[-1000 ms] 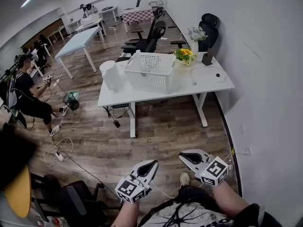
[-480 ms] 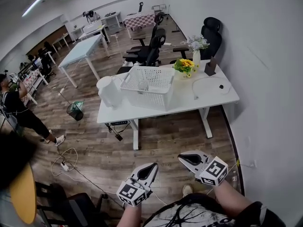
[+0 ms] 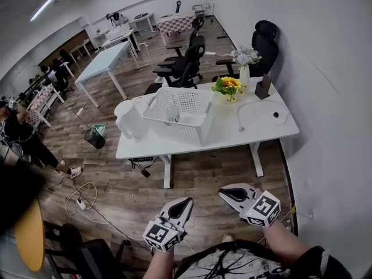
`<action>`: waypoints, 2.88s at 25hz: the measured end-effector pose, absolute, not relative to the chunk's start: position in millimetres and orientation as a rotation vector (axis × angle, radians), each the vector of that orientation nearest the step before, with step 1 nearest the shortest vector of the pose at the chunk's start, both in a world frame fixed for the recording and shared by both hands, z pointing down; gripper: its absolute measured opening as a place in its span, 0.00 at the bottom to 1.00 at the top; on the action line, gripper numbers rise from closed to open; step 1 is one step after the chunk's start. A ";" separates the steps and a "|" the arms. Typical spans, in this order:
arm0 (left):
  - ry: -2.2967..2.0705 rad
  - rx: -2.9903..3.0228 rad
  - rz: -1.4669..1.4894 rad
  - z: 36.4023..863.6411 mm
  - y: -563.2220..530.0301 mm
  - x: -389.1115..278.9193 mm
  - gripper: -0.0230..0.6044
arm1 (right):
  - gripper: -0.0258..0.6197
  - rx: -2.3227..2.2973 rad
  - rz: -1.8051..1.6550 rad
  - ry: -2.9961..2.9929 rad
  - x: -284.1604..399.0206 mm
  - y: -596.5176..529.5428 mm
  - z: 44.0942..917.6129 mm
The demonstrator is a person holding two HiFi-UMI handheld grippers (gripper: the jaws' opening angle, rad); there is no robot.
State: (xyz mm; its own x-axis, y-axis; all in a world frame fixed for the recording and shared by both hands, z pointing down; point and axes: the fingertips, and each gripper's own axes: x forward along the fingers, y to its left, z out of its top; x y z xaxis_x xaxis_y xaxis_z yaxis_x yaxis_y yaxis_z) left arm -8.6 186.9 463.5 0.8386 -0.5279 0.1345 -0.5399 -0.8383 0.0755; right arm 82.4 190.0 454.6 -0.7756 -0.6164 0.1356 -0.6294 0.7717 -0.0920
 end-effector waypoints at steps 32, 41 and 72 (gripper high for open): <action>-0.770 2.920 0.262 480.4 55.2 11.2 0.05 | 0.08 1.023 0.256 -2.858 96.0 60.4 477.4; -0.668 2.956 0.270 471.3 -34.8 -18.9 0.05 | 0.08 1.105 0.239 -2.856 64.0 -26.4 462.2; -0.573 3.082 0.241 441.1 -204.5 -59.7 0.05 | 0.08 1.224 0.210 -2.806 50.9 -122.8 437.2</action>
